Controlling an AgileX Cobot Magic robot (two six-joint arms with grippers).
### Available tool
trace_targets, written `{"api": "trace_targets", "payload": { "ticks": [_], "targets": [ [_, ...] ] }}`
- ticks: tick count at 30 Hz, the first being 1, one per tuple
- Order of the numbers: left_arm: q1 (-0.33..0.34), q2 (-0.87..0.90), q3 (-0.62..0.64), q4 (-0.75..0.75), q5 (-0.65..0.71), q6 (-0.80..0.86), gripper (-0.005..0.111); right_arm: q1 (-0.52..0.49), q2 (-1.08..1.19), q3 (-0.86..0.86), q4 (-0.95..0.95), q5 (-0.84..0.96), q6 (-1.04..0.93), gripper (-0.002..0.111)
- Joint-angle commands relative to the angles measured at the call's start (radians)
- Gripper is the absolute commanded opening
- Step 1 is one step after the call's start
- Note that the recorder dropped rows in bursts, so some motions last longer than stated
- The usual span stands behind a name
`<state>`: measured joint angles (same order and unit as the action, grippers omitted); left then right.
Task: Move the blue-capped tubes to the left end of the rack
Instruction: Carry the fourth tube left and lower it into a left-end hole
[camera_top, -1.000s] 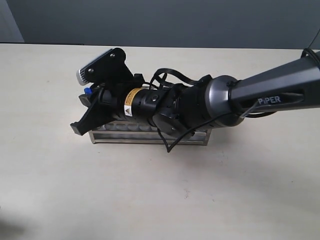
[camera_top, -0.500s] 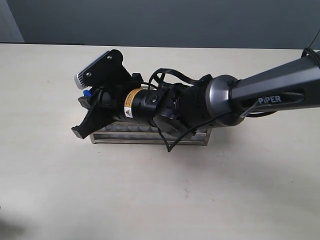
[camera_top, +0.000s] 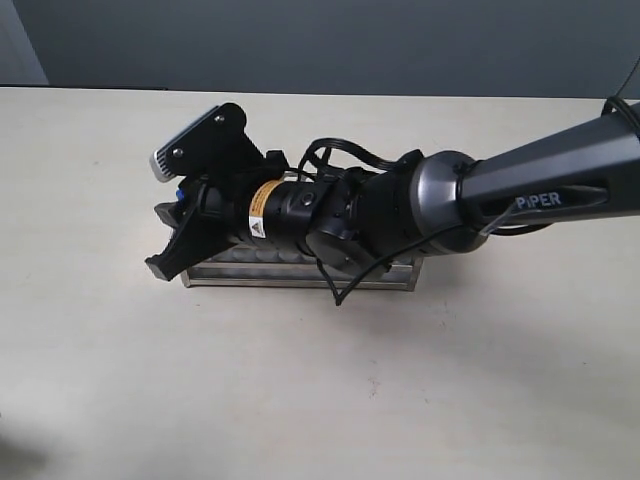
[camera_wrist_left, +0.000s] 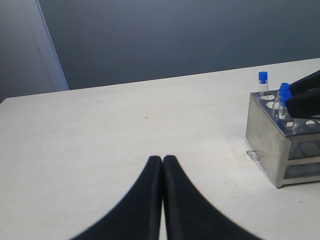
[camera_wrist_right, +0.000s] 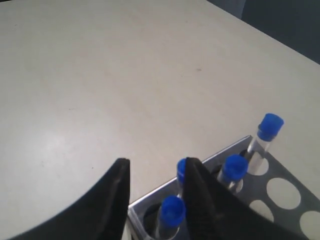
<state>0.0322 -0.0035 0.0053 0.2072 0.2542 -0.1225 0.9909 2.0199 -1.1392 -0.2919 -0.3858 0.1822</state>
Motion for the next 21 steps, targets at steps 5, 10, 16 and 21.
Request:
{"api": "trace_targets", "payload": {
  "ticks": [5,10,16,21],
  "targets": [
    [-0.004,0.003,-0.005,-0.005,-0.008,-0.001,0.001,-0.002,-0.054,-0.004,0.018,-0.050,-0.069,-0.001],
    [-0.004,0.003,-0.005,-0.005,-0.008,-0.001,0.001,-0.002,-0.047,-0.004,0.132,-0.061,-0.163,-0.001],
    [-0.004,0.003,-0.005,-0.005,-0.008,-0.001,0.001,-0.002,-0.029,-0.004,0.161,-0.065,-0.191,-0.001],
    [-0.004,0.003,-0.005,-0.005,-0.008,-0.001,0.001,-0.002,-0.011,-0.004,0.161,-0.065,-0.191,-0.001]
  ]
}}
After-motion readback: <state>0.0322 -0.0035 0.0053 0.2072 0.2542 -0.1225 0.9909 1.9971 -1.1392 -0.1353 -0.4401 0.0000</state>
